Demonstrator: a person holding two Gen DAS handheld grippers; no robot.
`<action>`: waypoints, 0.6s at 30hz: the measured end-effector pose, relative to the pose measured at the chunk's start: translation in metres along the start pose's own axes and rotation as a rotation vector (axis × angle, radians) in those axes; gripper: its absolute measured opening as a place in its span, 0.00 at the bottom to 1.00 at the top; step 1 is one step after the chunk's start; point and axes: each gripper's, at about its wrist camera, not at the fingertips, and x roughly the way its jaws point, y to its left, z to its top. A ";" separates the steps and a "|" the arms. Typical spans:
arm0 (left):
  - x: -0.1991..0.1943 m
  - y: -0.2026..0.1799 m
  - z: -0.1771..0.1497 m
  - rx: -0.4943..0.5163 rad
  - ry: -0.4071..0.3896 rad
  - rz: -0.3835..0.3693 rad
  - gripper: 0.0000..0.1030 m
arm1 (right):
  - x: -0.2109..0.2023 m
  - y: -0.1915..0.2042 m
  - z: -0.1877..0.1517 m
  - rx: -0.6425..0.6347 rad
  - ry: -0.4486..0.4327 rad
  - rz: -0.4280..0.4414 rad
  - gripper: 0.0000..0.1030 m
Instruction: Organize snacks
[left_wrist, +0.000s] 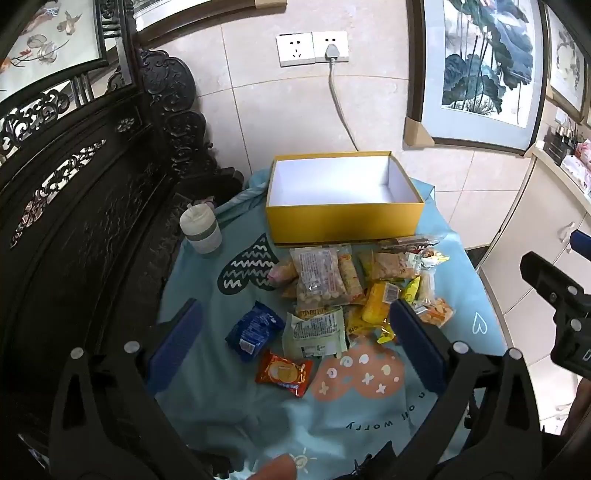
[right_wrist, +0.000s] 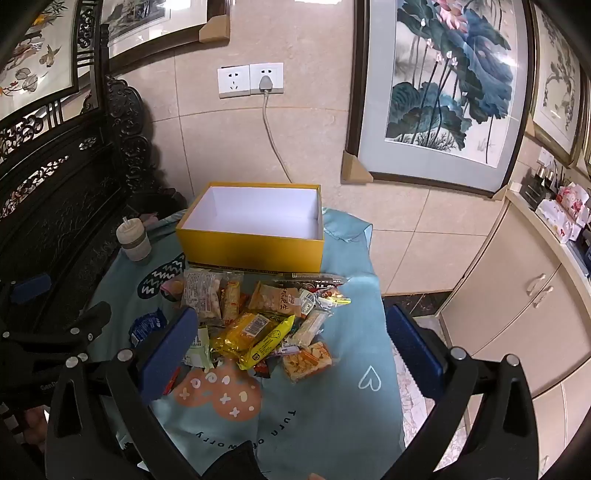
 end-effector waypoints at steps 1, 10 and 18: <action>0.000 0.000 0.000 0.004 0.002 0.006 0.98 | 0.000 0.000 0.000 -0.001 0.002 -0.001 0.99; 0.003 0.002 -0.001 -0.001 0.007 0.001 0.98 | 0.002 0.002 0.002 -0.009 0.007 -0.007 0.99; 0.006 0.004 -0.001 -0.003 0.013 0.000 0.98 | 0.004 0.003 0.003 -0.010 0.009 -0.007 0.99</action>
